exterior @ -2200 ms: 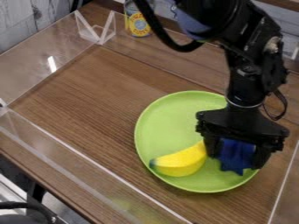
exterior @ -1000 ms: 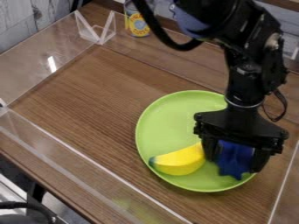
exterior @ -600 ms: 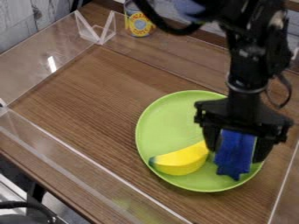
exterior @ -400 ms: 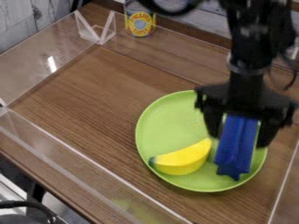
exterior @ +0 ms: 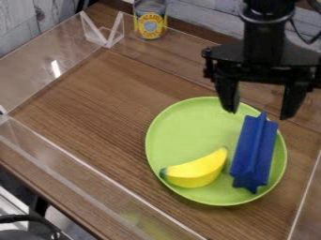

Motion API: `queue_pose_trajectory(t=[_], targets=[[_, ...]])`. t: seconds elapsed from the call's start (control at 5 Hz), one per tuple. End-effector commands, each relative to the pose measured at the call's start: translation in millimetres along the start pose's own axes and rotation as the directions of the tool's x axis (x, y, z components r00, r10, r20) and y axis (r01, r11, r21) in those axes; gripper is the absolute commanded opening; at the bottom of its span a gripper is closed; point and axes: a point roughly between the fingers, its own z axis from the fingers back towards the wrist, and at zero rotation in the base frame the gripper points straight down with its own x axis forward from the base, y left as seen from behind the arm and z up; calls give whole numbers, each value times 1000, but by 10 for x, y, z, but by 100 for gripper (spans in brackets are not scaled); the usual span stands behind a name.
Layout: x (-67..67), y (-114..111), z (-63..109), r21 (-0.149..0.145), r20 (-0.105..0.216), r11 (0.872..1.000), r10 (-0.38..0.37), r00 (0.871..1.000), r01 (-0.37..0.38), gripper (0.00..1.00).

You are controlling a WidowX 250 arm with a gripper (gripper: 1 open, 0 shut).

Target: Put the blue object in the green plate

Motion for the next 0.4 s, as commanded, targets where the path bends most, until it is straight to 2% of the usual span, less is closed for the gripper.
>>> queue_pose_trajectory(t=[0.0,0.2], targets=[[3,11,46,-15,46,1000,12,999,-11,100],[-35,15,-12,-13,55,1000,15,998,-14,100]])
